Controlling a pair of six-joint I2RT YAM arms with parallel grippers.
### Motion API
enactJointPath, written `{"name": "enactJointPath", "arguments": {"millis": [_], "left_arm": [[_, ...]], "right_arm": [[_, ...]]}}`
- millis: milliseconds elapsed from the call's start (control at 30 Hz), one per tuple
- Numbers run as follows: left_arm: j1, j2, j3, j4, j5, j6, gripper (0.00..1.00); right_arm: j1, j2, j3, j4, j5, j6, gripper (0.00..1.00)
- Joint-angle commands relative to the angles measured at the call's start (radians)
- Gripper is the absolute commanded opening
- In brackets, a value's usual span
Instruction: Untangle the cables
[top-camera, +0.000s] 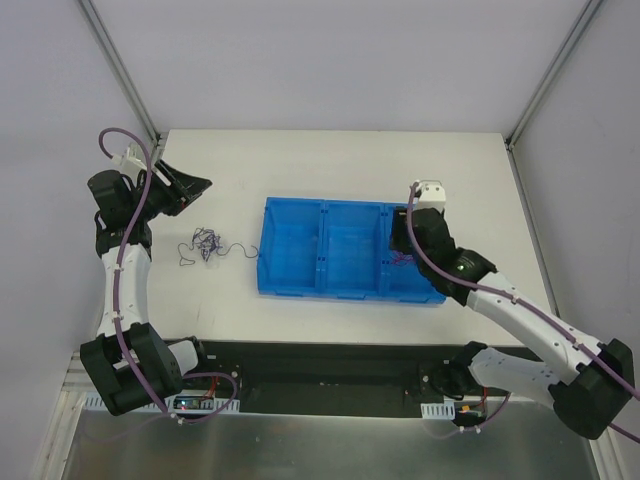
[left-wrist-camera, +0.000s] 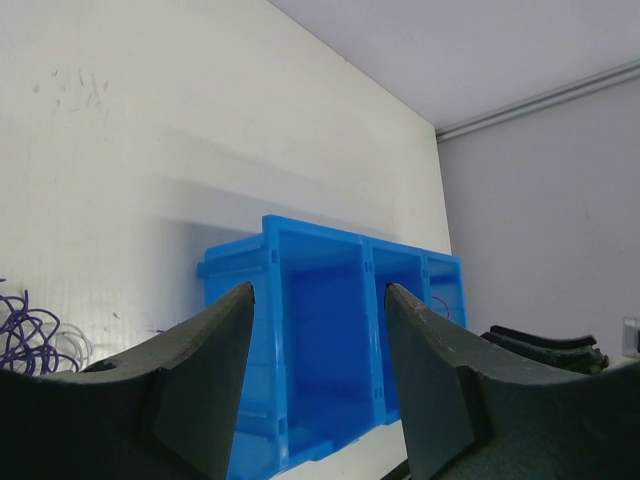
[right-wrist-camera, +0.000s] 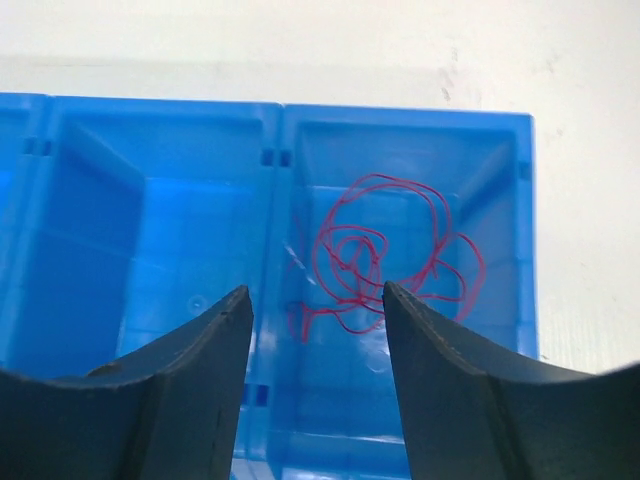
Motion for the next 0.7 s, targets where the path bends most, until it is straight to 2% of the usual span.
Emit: {"name": "enactJointPath", "arguments": {"millis": [0, 100, 233, 333, 433, 500, 567, 667], "left_arm": [[-0.01, -0.012, -0.008, 0.047, 0.019, 0.02, 0.52], [-0.008, -0.003, -0.002, 0.02, -0.009, 0.046, 0.47], [-0.014, 0.011, 0.027, -0.068, -0.078, 0.106, 0.45], [-0.013, -0.007, 0.037, -0.178, -0.092, 0.13, 0.48], [0.006, -0.072, 0.017, -0.282, -0.108, 0.169, 0.51], [0.015, -0.125, 0.017, -0.381, -0.17, 0.225, 0.52], [0.016, -0.168, 0.011, -0.485, -0.347, 0.267, 0.54], [0.018, -0.215, -0.06, -0.56, -0.579, 0.21, 0.61]], "right_arm": [[-0.003, 0.072, 0.13, 0.058, -0.148, -0.026, 0.59], [0.004, 0.169, 0.245, 0.115, -0.309, 0.011, 0.61], [0.098, 0.346, 0.418, 0.225, -0.41, 0.036, 0.64], [0.179, 0.526, 0.621, 0.267, -0.504, -0.033, 0.69], [0.224, 0.717, 0.841, 0.258, -0.648, -0.114, 0.7], [0.236, 0.825, 0.984, 0.24, -0.703, -0.168, 0.71], [0.242, 0.91, 1.083, 0.235, -0.771, -0.23, 0.74], [0.25, 1.023, 1.226, 0.2, -0.864, -0.36, 0.77]]}}
